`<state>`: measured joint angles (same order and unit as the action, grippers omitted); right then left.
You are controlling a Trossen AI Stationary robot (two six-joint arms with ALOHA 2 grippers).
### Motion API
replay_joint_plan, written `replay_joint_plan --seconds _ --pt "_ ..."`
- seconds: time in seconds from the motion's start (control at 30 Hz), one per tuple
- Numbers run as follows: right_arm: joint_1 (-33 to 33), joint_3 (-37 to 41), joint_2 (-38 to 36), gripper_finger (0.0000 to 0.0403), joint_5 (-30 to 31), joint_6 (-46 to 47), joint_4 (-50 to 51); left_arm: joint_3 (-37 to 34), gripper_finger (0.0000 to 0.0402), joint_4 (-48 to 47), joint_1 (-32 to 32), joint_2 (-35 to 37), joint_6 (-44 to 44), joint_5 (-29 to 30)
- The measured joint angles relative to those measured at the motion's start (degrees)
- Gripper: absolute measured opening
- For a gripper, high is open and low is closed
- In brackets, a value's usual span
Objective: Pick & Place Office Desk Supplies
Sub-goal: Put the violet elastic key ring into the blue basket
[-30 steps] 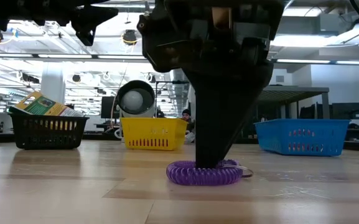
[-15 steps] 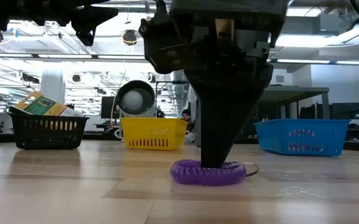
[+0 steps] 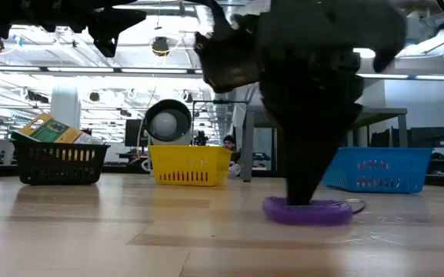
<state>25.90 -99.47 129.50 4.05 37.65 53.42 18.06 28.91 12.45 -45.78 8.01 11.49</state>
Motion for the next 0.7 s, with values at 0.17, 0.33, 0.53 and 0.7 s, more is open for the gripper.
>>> replay_joint_plan --seconds 0.17,0.33,0.53,0.7 --pt "0.38 -3.94 0.18 0.0 4.42 0.28 8.54 0.01 0.0152 -0.02 0.0 0.0 0.0 0.0" --pt "0.38 -8.69 0.1 0.0 8.33 0.87 17.27 0.01 0.0152 0.0 0.01 0.0 0.0 0.0" --pt "0.27 -10.72 -3.61 0.0 11.32 1.6 22.43 0.0 0.0152 0.0 0.0 0.0 0.0 0.0" --pt "0.07 -7.15 -11.92 0.0 16.06 6.26 24.58 0.02 0.0152 -0.11 0.0 0.0 0.0 -0.02"
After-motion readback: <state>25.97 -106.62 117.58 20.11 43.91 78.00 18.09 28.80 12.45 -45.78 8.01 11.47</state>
